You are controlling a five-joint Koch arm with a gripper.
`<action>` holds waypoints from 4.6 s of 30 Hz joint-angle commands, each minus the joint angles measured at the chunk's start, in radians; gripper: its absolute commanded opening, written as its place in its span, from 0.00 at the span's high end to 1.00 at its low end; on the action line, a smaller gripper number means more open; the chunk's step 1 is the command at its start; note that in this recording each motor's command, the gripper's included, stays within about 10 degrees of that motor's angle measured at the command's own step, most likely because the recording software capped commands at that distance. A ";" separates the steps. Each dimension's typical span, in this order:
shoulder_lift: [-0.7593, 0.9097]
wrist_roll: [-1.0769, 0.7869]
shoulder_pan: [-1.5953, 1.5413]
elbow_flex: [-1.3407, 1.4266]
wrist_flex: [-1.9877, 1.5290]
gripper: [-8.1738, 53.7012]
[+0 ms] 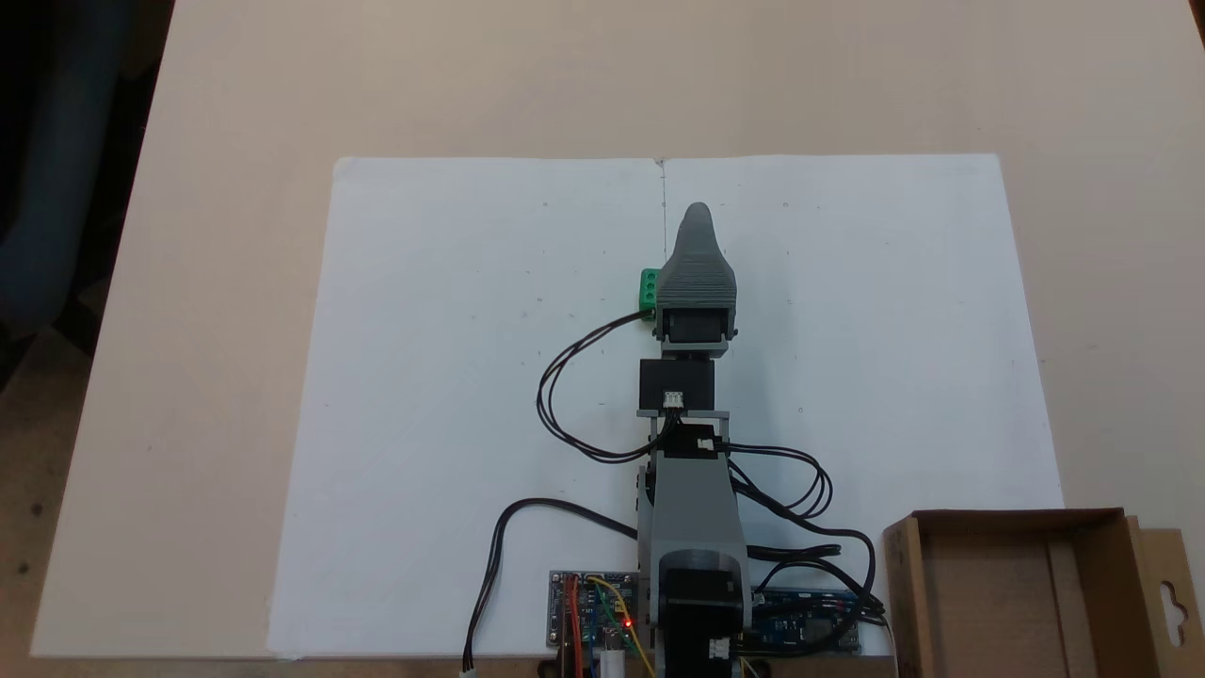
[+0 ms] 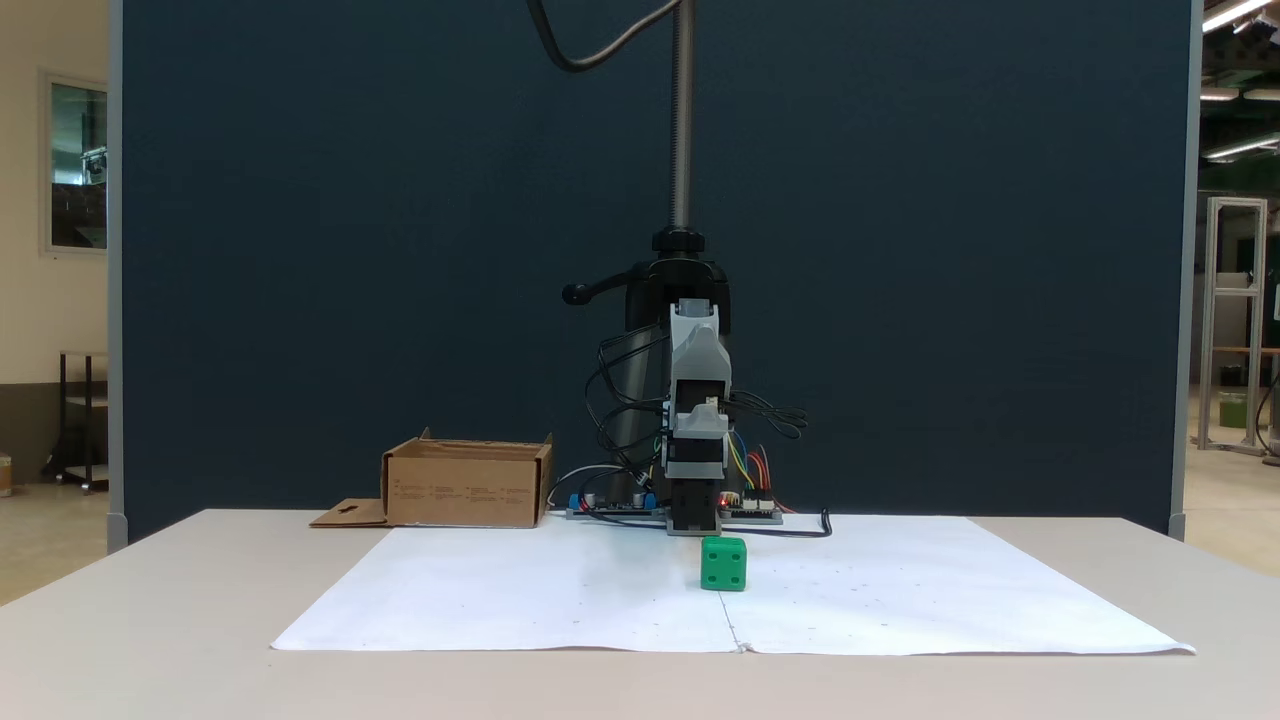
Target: Grasp a green dice and put it in the bin.
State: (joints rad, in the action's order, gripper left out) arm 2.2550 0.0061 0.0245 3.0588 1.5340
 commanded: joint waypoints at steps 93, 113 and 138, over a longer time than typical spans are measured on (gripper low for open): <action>-0.393 0.227 -0.132 -1.226 -2.425 0.17; -0.652 0.293 -0.121 -1.275 -2.295 0.17; -0.815 0.296 -0.138 -1.273 -2.230 0.17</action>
State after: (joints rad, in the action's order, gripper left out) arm 1.4251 0.2470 -0.1028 1.8316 -0.7256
